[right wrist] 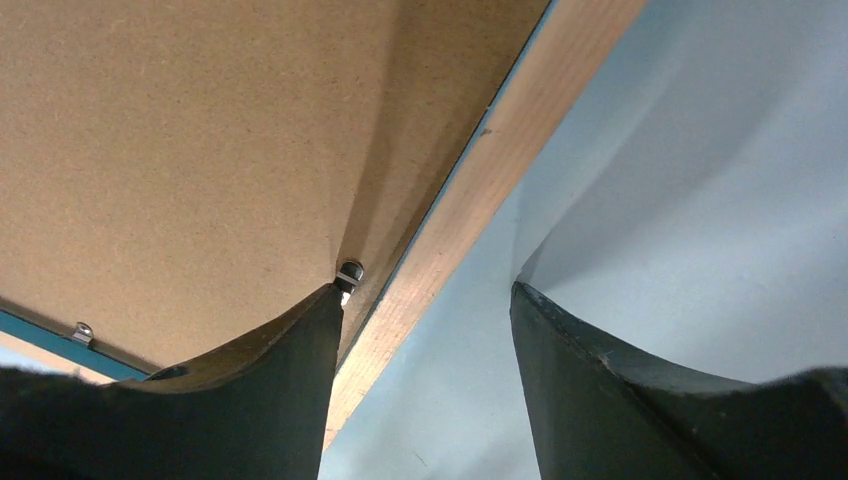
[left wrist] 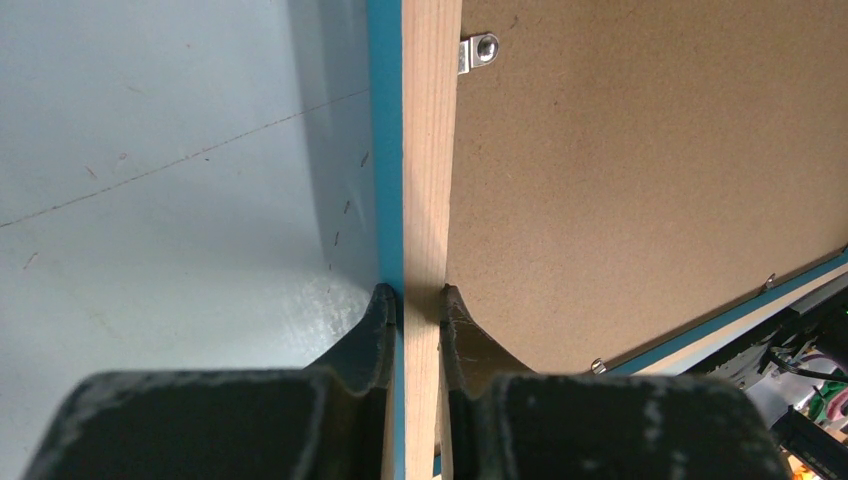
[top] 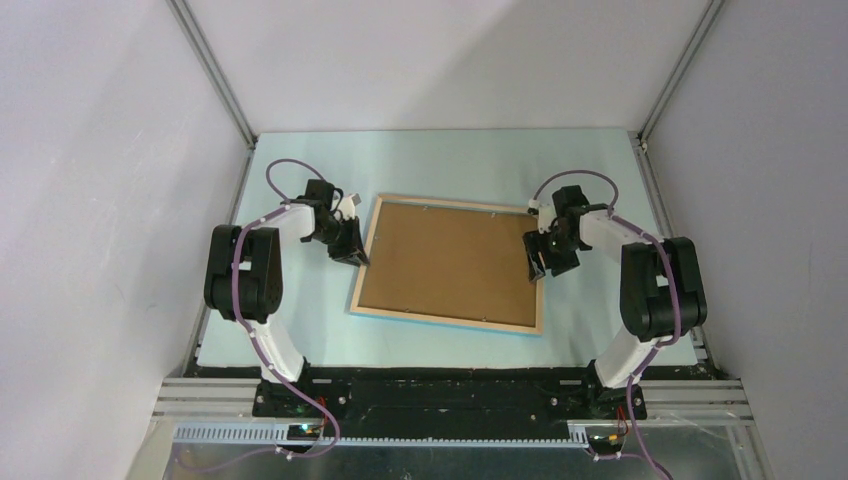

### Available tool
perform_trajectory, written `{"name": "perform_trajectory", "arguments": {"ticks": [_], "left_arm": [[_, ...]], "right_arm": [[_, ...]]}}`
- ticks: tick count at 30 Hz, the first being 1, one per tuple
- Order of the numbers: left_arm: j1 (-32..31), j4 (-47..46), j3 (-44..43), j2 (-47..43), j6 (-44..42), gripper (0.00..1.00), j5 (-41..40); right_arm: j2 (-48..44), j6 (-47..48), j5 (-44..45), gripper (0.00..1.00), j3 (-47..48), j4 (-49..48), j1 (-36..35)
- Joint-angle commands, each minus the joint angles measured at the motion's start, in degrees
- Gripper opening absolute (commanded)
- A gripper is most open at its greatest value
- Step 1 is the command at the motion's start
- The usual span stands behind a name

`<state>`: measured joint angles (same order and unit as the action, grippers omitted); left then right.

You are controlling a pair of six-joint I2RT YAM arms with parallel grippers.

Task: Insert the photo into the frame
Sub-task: Install the photo frame at the center of the board.

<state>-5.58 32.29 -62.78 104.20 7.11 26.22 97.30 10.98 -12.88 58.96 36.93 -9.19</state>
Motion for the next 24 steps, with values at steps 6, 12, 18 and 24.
{"name": "perform_trajectory", "arguments": {"ticks": [6,12,18,24], "left_arm": [[-1.5,-1.0,2.3,3.8,0.5,0.0,2.4],[-1.5,-1.0,2.2,4.1,0.4,0.0,2.6],[-1.5,-1.0,2.2,4.2,0.4,0.0,2.6],[-1.5,-1.0,2.2,4.0,0.4,0.0,2.5]], "right_arm": [[1.7,-1.1,-3.5,0.65,1.2,-1.3,0.6],[1.7,-1.1,-4.3,0.64,1.3,-1.2,0.1],[2.2,-1.2,-3.3,0.64,1.4,-1.6,-0.7],[2.8,-1.3,-0.9,0.6,1.5,-1.7,-1.6]]}}
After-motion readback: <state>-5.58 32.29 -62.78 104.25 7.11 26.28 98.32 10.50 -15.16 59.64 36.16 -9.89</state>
